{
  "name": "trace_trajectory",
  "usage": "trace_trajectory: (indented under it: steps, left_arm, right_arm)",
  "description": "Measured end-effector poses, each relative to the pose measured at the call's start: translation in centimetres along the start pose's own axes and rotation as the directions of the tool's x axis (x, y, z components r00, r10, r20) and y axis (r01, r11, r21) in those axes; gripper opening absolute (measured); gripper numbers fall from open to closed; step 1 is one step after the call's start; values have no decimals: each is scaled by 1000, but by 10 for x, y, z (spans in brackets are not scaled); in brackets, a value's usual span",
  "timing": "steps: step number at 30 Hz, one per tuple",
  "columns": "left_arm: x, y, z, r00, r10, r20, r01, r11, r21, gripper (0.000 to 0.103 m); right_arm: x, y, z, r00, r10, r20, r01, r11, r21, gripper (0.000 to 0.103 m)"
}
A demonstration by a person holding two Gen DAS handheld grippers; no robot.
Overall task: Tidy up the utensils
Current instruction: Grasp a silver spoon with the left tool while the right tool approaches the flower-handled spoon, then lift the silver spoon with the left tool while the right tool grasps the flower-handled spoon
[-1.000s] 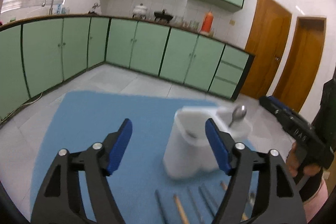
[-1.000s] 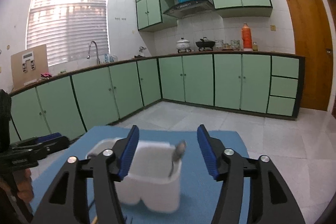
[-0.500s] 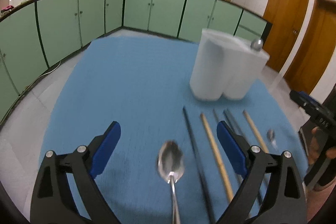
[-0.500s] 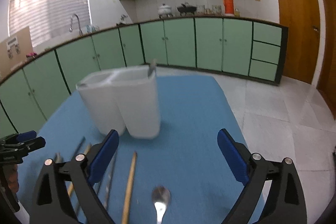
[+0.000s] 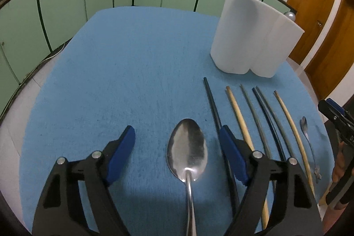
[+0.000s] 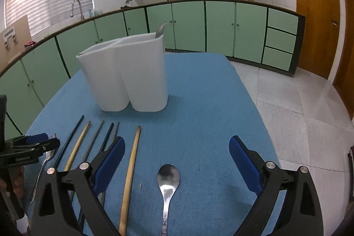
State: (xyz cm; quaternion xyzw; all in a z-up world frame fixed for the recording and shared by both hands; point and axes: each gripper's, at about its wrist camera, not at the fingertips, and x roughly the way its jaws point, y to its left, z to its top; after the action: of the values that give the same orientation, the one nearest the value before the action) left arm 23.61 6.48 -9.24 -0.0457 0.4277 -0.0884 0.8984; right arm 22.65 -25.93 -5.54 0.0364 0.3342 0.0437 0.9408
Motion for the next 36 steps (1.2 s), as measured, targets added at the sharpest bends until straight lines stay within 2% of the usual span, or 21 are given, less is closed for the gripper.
trace_trajectory:
  steps: [3, 4, 7, 15, 17, 18, 23, 25, 33, 36]
  left_arm:
    - [3, -3, 4, 1000, 3, 0, -3, 1000, 9, 71]
    - [3, -4, 5, 1000, 7, 0, -7, 1000, 9, 65]
    - [3, -7, 6, 1000, 16, -1, -16, 1000, 24, 59]
    - [1, -19, 3, 999, 35, 4, -35, 999, 37, 58]
    - [1, -20, 2, 999, 41, 9, -42, 998, 42, 53]
    - [1, -21, 2, 999, 40, 11, -40, 998, 46, 48]
    - [0, -20, 2, 1000, 28, 12, -28, 999, 45, 41]
    - [0, -19, 2, 1000, 25, 13, -25, 999, 42, 35]
    - [1, -19, 2, 1000, 15, 17, -16, 999, 52, 33]
    - [1, -18, 2, 1000, 12, 21, -13, 999, 49, 33]
  right_arm:
    - [4, 1, -3, 1000, -1, -10, 1, 1000, -13, 93]
    - [6, 2, 0, 1000, -1, -14, 1, 1000, -14, 93]
    - [8, 3, -4, 1000, 2, -25, -3, 1000, -24, 93]
    - [16, 7, -14, 995, -23, -94, 16, 998, -66, 92]
    - [17, 8, -17, 994, -23, -108, 15, 997, -71, 92]
    - [17, 8, -18, 994, -23, -109, 15, 997, -75, 90]
    - [24, 9, -19, 989, -16, -144, 4, 997, -80, 77]
    - [27, 10, -19, 987, -9, -161, -4, 997, -83, 71]
    - [33, 11, -20, 979, -8, -204, -9, 997, -83, 58]
    - [33, 13, -18, 978, -5, -209, -13, 996, -86, 48]
